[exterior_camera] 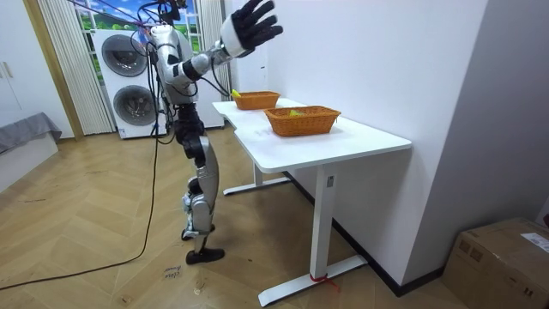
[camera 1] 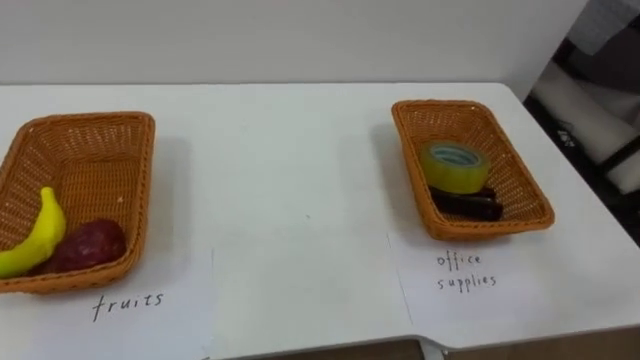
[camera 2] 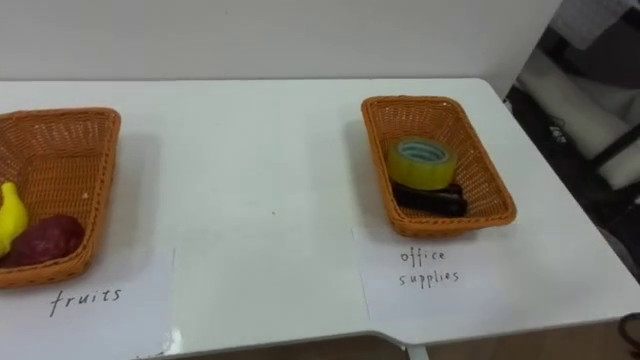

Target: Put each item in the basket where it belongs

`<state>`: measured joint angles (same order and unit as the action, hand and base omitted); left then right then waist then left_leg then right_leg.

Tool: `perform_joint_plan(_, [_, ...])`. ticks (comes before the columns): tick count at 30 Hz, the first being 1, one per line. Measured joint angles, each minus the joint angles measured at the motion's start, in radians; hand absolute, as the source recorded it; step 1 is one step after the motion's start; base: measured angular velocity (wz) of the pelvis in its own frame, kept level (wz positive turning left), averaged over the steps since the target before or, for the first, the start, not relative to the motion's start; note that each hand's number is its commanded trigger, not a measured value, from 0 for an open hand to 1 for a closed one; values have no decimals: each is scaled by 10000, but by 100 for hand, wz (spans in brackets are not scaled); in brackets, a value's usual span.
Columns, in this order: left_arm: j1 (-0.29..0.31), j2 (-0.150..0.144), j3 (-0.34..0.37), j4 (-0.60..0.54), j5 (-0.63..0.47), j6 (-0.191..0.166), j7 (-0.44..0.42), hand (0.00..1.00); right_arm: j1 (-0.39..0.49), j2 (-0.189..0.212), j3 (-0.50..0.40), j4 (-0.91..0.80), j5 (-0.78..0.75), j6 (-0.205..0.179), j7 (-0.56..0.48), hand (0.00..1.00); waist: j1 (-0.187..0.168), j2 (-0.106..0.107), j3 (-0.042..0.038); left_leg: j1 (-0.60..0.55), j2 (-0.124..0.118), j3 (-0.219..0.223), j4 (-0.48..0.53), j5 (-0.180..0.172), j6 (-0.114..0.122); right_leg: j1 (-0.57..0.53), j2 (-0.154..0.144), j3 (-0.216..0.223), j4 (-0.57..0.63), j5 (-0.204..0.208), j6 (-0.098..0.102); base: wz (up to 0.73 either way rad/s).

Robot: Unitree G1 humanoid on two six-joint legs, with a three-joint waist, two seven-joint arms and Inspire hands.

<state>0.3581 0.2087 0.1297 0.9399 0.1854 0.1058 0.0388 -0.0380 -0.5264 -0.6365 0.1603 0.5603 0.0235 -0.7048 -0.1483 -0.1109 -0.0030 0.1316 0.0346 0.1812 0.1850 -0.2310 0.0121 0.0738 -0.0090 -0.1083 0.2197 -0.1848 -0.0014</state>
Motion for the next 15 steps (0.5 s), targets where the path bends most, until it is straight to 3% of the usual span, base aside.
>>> perform_joint_plan(4, [92, 4, 164, 1, -1, -32, 4, 0, 578, 13, -635, 1027, 616, -331, -712, 0, -280, 70, -2, -35, 48, 150, 0, -51, -22, -47, 51, 125, 5, 4, -18, -13])
perform_joint_plan(9, [27, -1, 422, -80, 13, -32, 173, 0, 1524, 335, -687, 2314, 819, -489, -1226, 0, -431, 69, -7, -3, 68, 383, 52, -118, -106, -107, 140, 267, 1, -47, -116, -16])
perform_joint_plan(15, [-21, -43, 618, -387, 4, -38, 286, 0, 2225, 1143, -962, 3599, 988, -606, -1766, 0, -456, 135, -8, -30, 82, 482, 14, -118, -112, -228, 164, 378, 2, -67, -139, -5])
